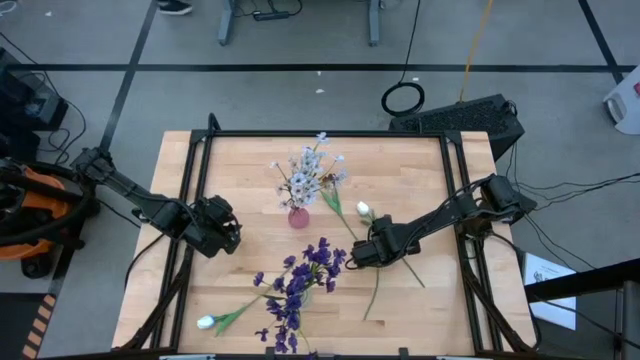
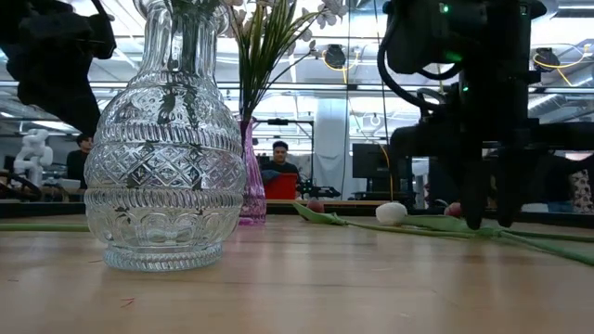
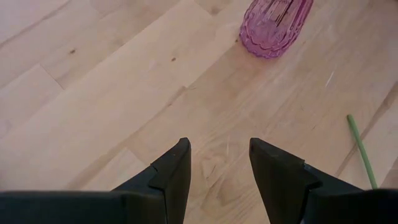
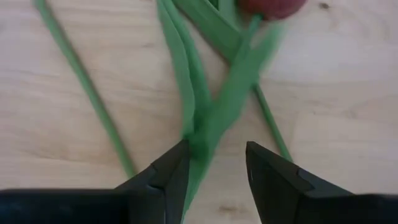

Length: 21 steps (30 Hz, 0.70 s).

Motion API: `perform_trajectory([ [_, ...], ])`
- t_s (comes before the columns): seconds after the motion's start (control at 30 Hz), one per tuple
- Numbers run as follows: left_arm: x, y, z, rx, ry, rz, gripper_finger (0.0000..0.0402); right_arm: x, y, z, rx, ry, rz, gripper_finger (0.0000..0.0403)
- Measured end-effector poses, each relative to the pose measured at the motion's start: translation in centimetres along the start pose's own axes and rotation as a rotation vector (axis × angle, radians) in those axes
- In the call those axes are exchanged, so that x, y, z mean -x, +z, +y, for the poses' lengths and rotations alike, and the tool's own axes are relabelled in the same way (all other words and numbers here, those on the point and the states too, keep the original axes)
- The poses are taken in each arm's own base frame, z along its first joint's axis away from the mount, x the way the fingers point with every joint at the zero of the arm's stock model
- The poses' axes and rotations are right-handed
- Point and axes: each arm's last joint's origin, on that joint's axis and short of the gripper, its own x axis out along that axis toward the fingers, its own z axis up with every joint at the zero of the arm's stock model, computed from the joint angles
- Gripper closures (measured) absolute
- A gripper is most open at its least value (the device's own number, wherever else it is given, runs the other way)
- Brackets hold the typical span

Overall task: Sort flowers into vase by color
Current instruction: Put the bottom red flower into the transparent vase

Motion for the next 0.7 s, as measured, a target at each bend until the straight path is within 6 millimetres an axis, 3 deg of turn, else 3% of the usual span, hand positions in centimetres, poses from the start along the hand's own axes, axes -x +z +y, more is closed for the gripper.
perform_trajectory([
  [0.4, 0.0, 0.3, -0.9, 0.052, -0.079, -0.028, 0.0233, -0.8, 2.1, 0.8, 0.069, 0.020, -0.090, 0.0288],
  [0.7, 0.2, 0.8, -1.8, 0.171, -0.176, -0.057, 0.0233, -1.0, 2.6, 1.1, 0.356, 0.023, -0.098, 0.0388],
])
